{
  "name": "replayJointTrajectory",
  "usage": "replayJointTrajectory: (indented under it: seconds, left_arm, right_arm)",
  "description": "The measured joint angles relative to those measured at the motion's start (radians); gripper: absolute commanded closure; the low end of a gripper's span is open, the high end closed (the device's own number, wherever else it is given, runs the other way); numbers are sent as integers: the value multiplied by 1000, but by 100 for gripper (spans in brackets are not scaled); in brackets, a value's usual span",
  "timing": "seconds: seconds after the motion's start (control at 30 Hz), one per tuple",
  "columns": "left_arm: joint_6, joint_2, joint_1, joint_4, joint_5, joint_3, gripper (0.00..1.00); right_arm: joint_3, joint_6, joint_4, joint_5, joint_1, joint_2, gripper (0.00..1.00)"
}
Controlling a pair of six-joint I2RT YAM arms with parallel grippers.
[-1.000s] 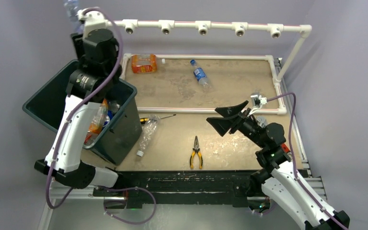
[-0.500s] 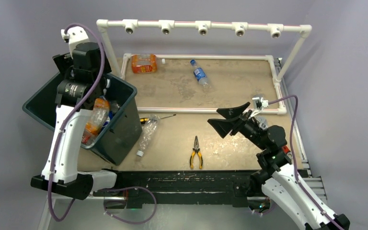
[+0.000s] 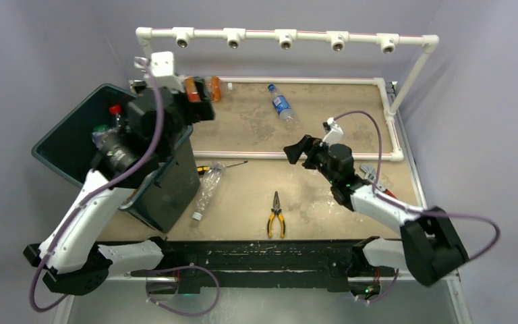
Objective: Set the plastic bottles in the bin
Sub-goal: Pick up the plastic bottle from the corner of the board.
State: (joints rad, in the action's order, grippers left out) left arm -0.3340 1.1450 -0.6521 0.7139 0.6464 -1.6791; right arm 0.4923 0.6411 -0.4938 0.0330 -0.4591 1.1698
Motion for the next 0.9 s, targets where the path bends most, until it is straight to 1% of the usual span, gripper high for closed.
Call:
replayJointTrajectory:
  seconds: [0.1,0.17,0.33,0.43,0.53,0.6,0.7,0.9]
  left_arm:
    - [2,14,-106,-71,5,94,1]
    - [4,18,-138,-100,3,156,1]
    - [4,-19,-150,-178,4,304,1]
    - [3,-87,-151,-230,-2,375,1]
    - [2,-171,-152,-261,-5,436,1]
    - [1,-217,-151,-273,-6,468,1]
    - [1,-258,-152,-282,-7,504,1]
    - [5,-267,-152,-291,-15,538,1]
  right_arm:
    - [79,-38,-8,-107,0,162,1]
    - [167,-75,-7,-180,0,269,1]
    - [410,-208,5,-289,0,480,1]
    - [560,-302,28,-311,0,598,1]
    - [668,-386,50,-326,0,697,1]
    - [715,-438,69,-333,1,757,1]
    - [737,-486,91,-335,6,818,1]
    - [784,-544,134,-335,24,912,1]
